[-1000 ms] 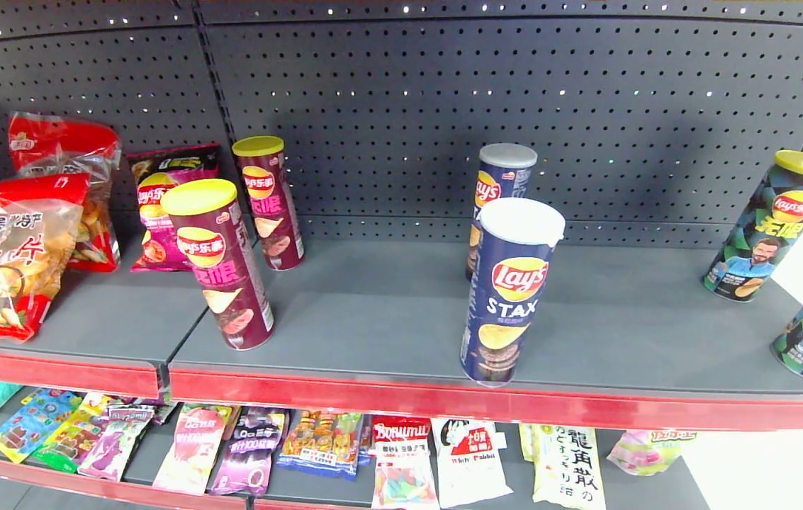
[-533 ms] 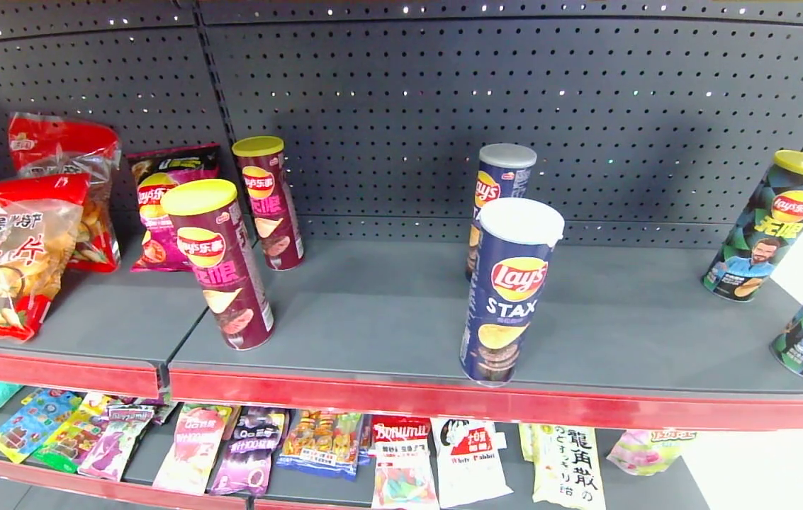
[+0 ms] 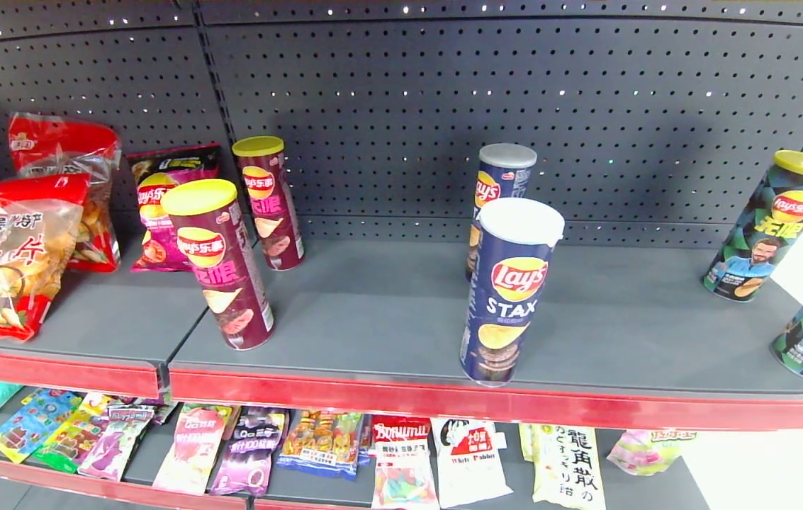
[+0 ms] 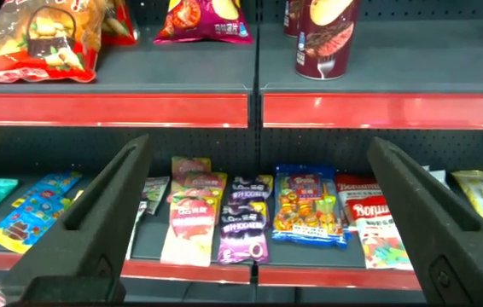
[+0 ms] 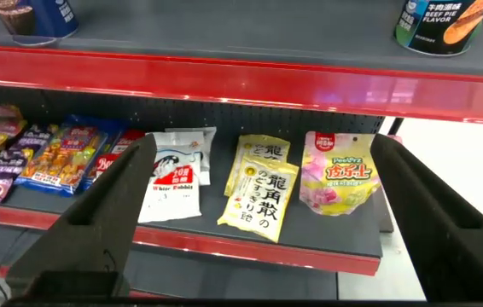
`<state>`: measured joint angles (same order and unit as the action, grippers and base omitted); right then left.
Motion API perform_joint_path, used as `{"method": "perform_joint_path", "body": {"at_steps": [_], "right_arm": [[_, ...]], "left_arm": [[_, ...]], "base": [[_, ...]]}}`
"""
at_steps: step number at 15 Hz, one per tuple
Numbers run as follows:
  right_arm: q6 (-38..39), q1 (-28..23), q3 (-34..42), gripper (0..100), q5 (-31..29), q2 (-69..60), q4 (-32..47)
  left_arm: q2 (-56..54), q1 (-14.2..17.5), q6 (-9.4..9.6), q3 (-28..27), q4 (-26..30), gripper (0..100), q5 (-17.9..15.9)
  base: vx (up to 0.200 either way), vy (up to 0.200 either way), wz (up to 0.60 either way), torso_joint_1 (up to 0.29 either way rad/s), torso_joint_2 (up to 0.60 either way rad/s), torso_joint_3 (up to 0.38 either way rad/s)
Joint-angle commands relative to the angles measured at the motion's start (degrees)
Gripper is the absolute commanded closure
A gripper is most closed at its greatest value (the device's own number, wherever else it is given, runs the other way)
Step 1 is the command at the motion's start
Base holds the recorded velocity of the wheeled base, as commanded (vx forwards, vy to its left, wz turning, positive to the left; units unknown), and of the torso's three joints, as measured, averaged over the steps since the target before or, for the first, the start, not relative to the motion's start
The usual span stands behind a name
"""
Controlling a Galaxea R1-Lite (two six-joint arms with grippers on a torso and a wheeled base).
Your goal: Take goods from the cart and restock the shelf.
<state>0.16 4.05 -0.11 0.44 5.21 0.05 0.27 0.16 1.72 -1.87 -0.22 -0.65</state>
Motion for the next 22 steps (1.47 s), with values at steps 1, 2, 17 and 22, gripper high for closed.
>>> {"method": "perform_joint_path", "body": {"at_steps": [1, 2, 17, 22], "right_arm": [[0.02, 0.0, 0.02, 0, -0.09, 0.16, 0.04], [-0.07, 0.0, 0.02, 0, -0.09, 0.16, 0.13], [-0.25, 0.0, 0.02, 0, 0.0, 0.16, 0.13], [-0.25, 0.0, 0.02, 0, 0.0, 0.16, 0.13]], "left_arm": [[0.08, 0.02, 0.13, -0.07, 0.04, 0, 0.65], [0.08, 0.02, 0.13, 0.02, 0.04, 0, 0.47], [0.08, 0.02, -0.22, 0.02, -0.04, 0, 0.29], [0.08, 0.02, -0.14, 0.11, -0.13, 0, 0.29]], "base": [[0.0, 0.0, 0.0, 0.0, 0.0, 0.0], [0.0, 0.0, 0.0, 0.0, 0.0, 0.0], [0.0, 0.0, -0.12, 0.0, 0.0, 0.001], [0.0, 0.0, 0.0, 0.0, 0.0, 0.0]]}}
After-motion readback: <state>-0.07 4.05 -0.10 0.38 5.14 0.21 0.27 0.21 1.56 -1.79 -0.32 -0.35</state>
